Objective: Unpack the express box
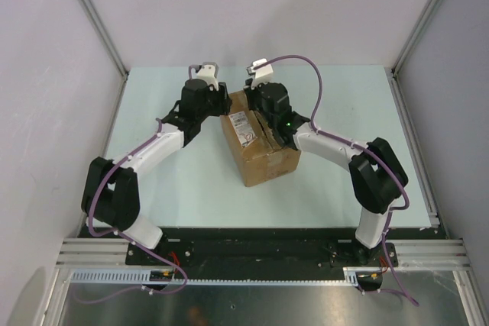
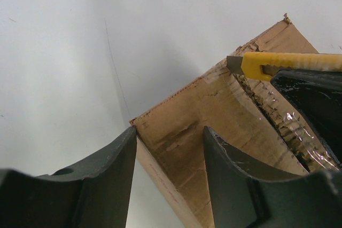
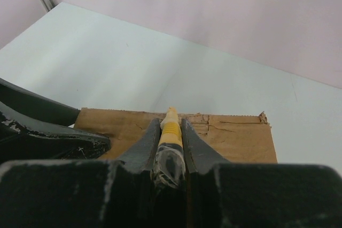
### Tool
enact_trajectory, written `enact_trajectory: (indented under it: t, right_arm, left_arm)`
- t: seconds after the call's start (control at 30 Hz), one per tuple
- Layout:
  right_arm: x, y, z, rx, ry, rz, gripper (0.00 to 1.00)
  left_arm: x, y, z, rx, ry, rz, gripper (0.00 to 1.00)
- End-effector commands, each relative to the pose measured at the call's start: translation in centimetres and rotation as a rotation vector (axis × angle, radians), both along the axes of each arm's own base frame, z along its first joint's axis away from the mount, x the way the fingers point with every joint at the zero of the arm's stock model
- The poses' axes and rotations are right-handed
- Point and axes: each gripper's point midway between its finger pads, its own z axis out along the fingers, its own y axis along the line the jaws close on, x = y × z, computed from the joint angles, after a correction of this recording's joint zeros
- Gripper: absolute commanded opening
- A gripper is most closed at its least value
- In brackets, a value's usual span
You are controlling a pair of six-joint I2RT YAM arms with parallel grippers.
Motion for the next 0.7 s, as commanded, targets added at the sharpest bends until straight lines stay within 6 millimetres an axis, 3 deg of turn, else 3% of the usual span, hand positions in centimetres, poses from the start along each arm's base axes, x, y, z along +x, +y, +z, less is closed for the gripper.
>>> enact_trajectory:
  t: [0.0,0.4,0.67]
  right_arm:
    - [0.2,0.4,1.9,0.037,-0.028,-0.023,0.0]
    - [-2.2,-1.3,2.9,-0.002,0.038,-0.051,0.0]
    - [-3.6,-1.6,1.5,-0.035,0.117,-0.037,0.0]
  left_arm:
    - [-3.3,0.0,-6.2,0.073,0.211,-0.062,0.54]
    - [-3.9,1.0,-7.8,0.087,0.36,0.041,0.49]
    - [-4.6,1.0,-9.5,0.086,0.442,0.057,0.47]
